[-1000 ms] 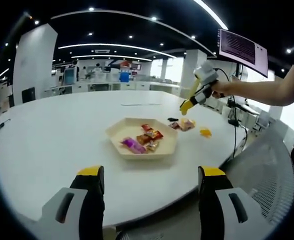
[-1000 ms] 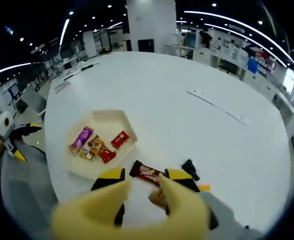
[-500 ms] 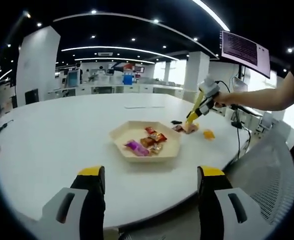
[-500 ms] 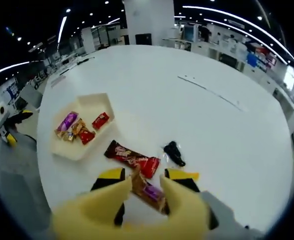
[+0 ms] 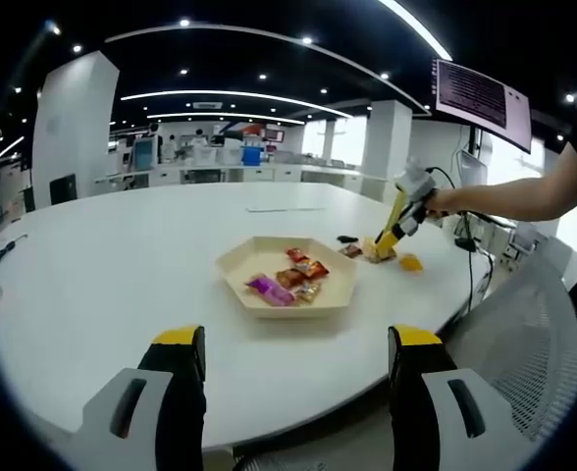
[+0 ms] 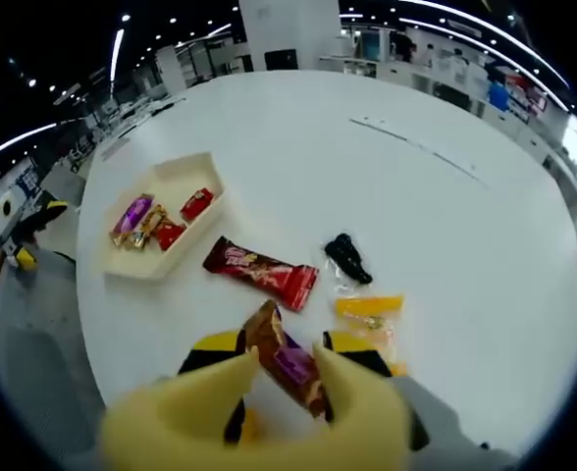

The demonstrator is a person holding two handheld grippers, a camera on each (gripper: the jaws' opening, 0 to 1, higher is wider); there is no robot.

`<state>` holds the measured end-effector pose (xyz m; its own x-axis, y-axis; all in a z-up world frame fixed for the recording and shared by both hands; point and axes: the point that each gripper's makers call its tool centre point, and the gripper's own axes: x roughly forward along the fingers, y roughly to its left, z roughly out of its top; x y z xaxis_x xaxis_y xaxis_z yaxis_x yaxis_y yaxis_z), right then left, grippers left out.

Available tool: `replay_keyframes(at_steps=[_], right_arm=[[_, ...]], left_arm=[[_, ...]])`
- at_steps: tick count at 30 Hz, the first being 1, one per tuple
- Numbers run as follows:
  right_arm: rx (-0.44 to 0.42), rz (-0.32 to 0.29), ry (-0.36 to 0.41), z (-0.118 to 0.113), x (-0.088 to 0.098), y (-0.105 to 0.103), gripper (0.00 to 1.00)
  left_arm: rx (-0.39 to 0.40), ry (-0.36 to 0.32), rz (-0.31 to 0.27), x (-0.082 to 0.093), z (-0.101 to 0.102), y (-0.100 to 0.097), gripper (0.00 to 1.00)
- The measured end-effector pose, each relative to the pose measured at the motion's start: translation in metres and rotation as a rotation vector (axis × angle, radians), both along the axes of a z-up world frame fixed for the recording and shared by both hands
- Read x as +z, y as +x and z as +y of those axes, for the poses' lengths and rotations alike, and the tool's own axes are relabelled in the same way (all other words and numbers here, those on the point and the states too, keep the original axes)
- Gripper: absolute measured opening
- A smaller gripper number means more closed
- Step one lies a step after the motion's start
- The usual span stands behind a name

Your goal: Place the target food into the container with the food tongs after gripping and lifting it, then release it inside without dropping or visibly crushing the food.

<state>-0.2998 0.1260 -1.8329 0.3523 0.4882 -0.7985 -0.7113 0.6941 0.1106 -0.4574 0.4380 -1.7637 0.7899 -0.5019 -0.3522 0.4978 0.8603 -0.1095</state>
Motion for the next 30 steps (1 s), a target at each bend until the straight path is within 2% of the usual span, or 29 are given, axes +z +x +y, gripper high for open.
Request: replay_keyframes(at_steps=[11, 12, 13, 23, 30], right_arm=[[0.06, 0.03, -0.054, 0.0, -0.01, -0.024, 0.3], [0.125, -0.035, -0.096, -0.001, -0.01, -0.02, 0.29], [0.143, -0.037, -0.107, 0.0, -0.011, -0.024, 0.29], [0.097, 0.0, -0.114, 0.003, -0.012, -0.024, 0.25], [0.097, -0.006, -0.118, 0.005, -0.012, -0.026, 0.22]], left_arm=[[-0.013, 0.007, 0.017, -0.003, -0.001, -0.002, 0.73], [-0.014, 0.007, 0.019, -0.003, -0.002, -0.002, 0.73], [-0.015, 0.007, 0.02, -0.003, -0.002, -0.002, 0.73], [-0.026, 0.017, 0.036, -0.006, -0.003, -0.003, 0.73], [-0.031, 0.017, 0.025, -0.005, -0.003, -0.003, 0.74]])
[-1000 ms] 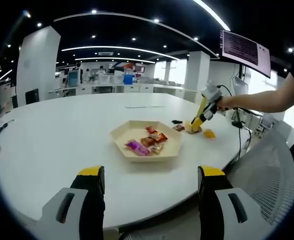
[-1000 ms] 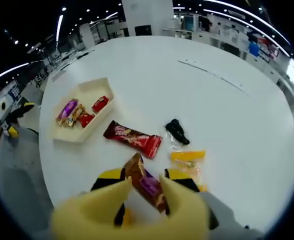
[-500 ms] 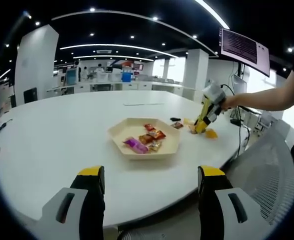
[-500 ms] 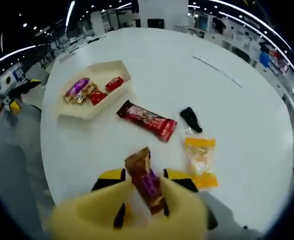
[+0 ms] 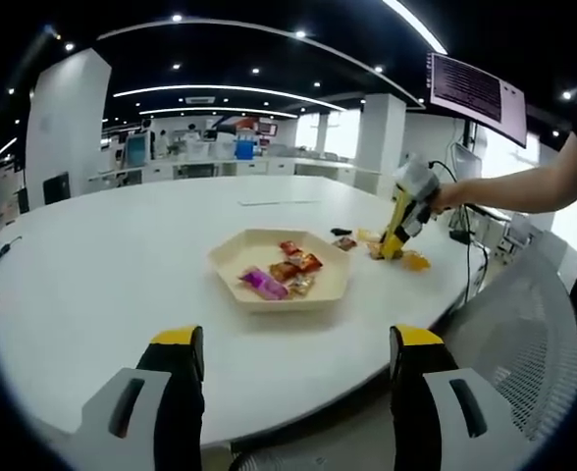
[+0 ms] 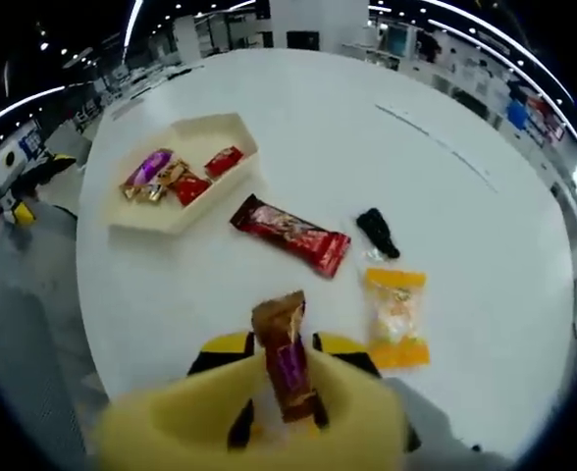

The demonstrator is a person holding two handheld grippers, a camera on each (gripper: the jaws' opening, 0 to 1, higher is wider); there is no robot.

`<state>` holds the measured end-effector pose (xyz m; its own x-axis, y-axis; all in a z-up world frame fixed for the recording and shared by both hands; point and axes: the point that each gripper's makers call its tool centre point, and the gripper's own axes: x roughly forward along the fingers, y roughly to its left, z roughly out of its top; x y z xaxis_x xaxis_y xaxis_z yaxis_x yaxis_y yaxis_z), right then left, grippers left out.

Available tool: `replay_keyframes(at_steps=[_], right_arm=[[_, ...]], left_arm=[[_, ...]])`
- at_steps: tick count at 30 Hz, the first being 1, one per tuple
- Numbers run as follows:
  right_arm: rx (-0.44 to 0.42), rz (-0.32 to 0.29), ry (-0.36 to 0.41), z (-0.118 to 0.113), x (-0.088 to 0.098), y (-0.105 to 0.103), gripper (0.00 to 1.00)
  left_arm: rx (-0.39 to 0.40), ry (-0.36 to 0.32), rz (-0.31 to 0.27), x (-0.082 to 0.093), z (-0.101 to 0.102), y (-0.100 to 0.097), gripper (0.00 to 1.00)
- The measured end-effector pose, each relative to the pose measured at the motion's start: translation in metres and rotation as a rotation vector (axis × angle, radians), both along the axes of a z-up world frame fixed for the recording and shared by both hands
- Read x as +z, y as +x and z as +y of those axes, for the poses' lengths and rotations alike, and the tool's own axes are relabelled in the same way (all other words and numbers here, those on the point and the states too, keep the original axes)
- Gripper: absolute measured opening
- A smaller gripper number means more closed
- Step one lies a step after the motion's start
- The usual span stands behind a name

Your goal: Place the target food into the container with the food tongs after gripping and lifting it, then release it inside without dropping or visibly crushing the food.

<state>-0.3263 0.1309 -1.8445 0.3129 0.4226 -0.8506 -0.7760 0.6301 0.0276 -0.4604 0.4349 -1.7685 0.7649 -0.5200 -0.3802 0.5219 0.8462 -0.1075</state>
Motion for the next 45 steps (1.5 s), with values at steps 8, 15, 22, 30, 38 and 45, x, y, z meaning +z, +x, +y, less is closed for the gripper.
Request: replay_keyframes(at_steps=[8, 15, 22, 30, 38, 45], right_arm=[[-0.078, 0.006, 0.0, -0.002, 0.001, 0.001, 0.22], [-0.099, 0.002, 0.03, 0.006, 0.004, -0.003, 0.22], [-0.139, -0.005, 0.044, 0.011, 0.024, -0.003, 0.23], [-0.175, -0.048, 0.04, 0.01, 0.055, 0.003, 0.23], [-0.222, -0.049, 0.051, 0.012, 0.069, -0.002, 0.22], [-0.231, -0.053, 0.061, 0.013, 0.073, -0.007, 0.23]], left_arm=[[-0.005, 0.0, 0.003, 0.0, -0.001, -0.001, 0.74], [-0.025, -0.007, -0.008, 0.002, -0.004, -0.002, 0.77], [-0.04, -0.019, -0.016, 0.004, -0.006, -0.003, 0.77], [-0.045, -0.015, -0.006, 0.002, -0.006, -0.003, 0.76], [-0.052, -0.024, -0.011, 0.003, -0.007, -0.004, 0.75], [-0.059, -0.033, -0.018, 0.005, -0.008, -0.005, 0.75]])
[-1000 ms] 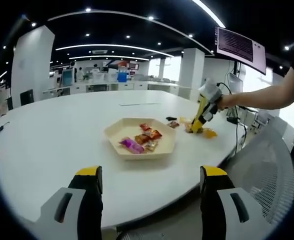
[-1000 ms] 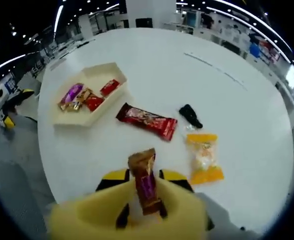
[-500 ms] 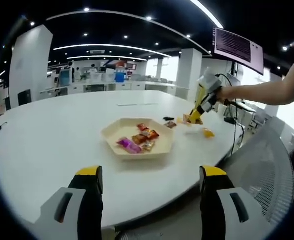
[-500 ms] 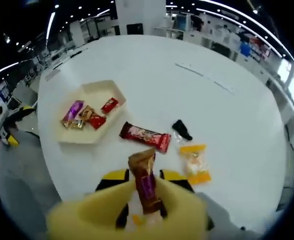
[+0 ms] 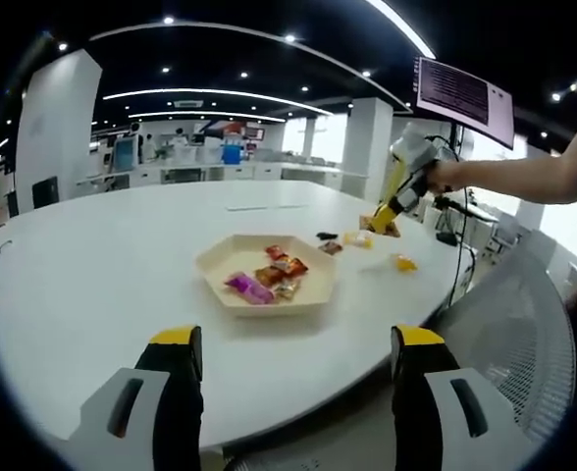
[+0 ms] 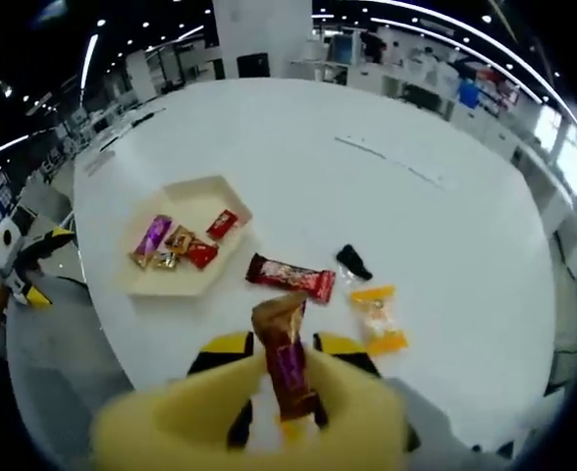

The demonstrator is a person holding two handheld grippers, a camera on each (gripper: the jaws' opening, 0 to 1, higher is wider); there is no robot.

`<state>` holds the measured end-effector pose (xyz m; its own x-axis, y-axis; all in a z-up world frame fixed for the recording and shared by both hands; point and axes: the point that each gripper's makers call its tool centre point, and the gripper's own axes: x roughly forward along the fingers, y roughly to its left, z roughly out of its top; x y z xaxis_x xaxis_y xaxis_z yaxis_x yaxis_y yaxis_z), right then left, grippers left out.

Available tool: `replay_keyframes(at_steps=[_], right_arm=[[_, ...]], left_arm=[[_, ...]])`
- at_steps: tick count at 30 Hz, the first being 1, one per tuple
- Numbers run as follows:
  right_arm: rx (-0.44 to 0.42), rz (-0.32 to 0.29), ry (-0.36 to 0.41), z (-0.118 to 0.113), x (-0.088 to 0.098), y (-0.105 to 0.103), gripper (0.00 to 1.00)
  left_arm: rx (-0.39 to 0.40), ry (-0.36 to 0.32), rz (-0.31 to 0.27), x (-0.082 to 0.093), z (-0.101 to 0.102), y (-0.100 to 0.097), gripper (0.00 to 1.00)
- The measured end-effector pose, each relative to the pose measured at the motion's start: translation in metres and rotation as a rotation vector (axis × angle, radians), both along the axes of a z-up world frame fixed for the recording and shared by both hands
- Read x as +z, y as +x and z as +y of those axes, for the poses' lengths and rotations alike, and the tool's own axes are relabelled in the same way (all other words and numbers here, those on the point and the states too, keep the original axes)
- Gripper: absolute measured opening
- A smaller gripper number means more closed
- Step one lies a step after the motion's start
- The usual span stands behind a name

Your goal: Place the target food into the container with the food tongs after gripping and lifting it, then release it inside without dropping or visibly crushing the food.

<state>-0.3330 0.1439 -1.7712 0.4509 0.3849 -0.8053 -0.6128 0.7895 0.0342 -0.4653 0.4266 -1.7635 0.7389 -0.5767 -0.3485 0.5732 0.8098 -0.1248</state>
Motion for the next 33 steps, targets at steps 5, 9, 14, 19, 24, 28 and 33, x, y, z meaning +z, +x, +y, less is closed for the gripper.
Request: replay_keyframes(at_steps=[5, 9, 14, 19, 24, 28, 33], right_arm=[[0.001, 0.01, 0.008, 0.007, 0.003, -0.002, 0.23], [-0.001, 0.013, 0.038, 0.019, 0.009, 0.003, 0.23], [0.022, 0.012, 0.031, 0.039, 0.013, 0.008, 0.23], [0.057, 0.005, 0.047, 0.063, 0.024, 0.012, 0.23], [0.096, -0.017, 0.059, 0.087, 0.033, 0.018, 0.23], [0.131, -0.007, 0.055, 0.11, 0.031, 0.018, 0.23], [0.178, -0.001, 0.055, 0.137, 0.031, 0.017, 0.23]], left_arm=[[-0.004, 0.003, 0.003, -0.001, 0.0, 0.0, 0.75], [0.004, 0.01, 0.013, -0.002, 0.001, 0.0, 0.74], [0.009, 0.009, 0.009, -0.002, 0.001, 0.0, 0.74], [0.004, 0.009, 0.007, -0.002, 0.001, 0.0, 0.75], [-0.001, 0.005, -0.012, 0.001, 0.0, 0.0, 0.8], [-0.008, 0.004, -0.014, 0.001, -0.001, 0.0, 0.82], [-0.013, 0.003, -0.016, 0.002, -0.002, 0.0, 0.82]])
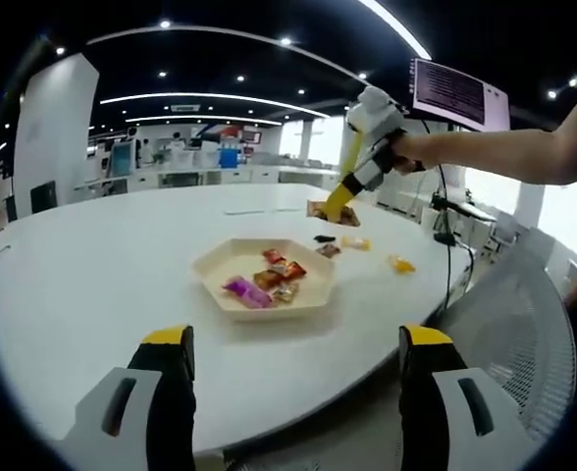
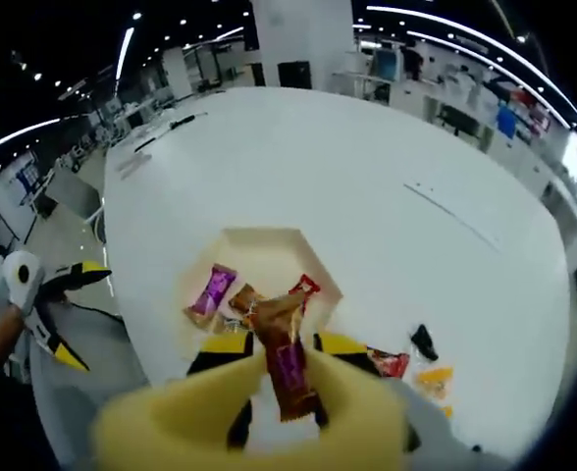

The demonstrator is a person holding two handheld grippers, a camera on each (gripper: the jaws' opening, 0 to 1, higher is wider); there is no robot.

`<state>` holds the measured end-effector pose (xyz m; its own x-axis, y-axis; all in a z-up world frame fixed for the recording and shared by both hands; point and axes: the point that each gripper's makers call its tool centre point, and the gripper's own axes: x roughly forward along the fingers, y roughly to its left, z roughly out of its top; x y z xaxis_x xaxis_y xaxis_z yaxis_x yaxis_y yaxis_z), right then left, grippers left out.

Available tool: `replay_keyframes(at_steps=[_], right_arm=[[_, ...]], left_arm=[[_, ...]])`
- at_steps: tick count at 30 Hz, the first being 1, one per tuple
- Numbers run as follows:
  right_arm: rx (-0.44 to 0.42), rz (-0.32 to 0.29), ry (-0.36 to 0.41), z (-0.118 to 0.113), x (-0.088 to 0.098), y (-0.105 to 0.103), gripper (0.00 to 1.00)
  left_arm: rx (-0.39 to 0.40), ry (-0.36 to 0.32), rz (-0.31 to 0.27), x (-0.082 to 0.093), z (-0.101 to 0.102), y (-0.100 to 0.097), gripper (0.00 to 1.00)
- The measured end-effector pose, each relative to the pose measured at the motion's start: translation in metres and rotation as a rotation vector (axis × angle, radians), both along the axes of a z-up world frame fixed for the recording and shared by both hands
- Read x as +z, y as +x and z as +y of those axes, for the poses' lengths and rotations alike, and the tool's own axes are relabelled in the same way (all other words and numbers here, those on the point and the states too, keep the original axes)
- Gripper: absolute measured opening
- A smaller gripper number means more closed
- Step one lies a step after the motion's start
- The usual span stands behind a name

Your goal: Place the target food into the container with the food tongs after gripping and lifting it, then release it inside without dropping or visibly crushing the food.

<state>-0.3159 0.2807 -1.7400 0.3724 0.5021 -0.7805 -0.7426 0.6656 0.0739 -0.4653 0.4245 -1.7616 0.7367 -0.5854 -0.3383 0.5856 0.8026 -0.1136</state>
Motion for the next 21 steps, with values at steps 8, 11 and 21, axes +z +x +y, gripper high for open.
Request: replay_keyframes(at_steps=[8, 11, 21], right_arm=[[0.072, -0.039, -0.007, 0.031, 0.004, 0.004, 0.23], [0.093, -0.047, -0.002, 0.045, 0.007, 0.006, 0.23], [0.121, -0.112, 0.098, 0.078, 0.03, 0.017, 0.29]], left_arm=[[0.009, -0.006, -0.015, 0.002, 0.002, 0.001, 0.83], [0.007, -0.006, -0.013, 0.002, 0.002, 0.001, 0.82], [0.017, -0.01, -0.027, 0.003, 0.003, 0.003, 0.82]])
